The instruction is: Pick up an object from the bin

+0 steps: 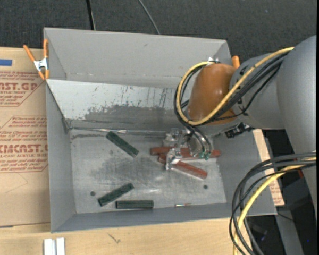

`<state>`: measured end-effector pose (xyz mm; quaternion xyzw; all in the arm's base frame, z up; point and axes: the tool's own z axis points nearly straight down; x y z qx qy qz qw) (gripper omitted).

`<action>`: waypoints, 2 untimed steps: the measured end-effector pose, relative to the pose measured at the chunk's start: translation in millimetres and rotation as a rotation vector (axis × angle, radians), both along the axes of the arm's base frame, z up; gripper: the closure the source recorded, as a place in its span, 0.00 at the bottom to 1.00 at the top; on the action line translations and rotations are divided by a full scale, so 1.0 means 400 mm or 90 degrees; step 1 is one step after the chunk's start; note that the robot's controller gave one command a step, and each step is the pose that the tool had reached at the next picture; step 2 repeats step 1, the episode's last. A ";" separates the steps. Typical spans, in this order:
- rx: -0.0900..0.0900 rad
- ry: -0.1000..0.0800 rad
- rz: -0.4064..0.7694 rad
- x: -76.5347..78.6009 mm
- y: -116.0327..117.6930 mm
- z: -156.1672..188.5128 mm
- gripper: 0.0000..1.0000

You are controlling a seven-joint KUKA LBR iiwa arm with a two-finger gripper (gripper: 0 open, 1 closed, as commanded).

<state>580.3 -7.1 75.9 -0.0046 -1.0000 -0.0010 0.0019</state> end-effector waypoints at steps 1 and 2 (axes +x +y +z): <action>-0.001 -0.004 0.039 -0.006 -0.008 0.353 1.00; -0.001 -0.004 0.039 -0.006 -0.008 0.353 1.00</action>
Offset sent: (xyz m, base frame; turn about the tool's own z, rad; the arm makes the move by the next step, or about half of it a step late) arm 0.0000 0.0000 0.0000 0.0000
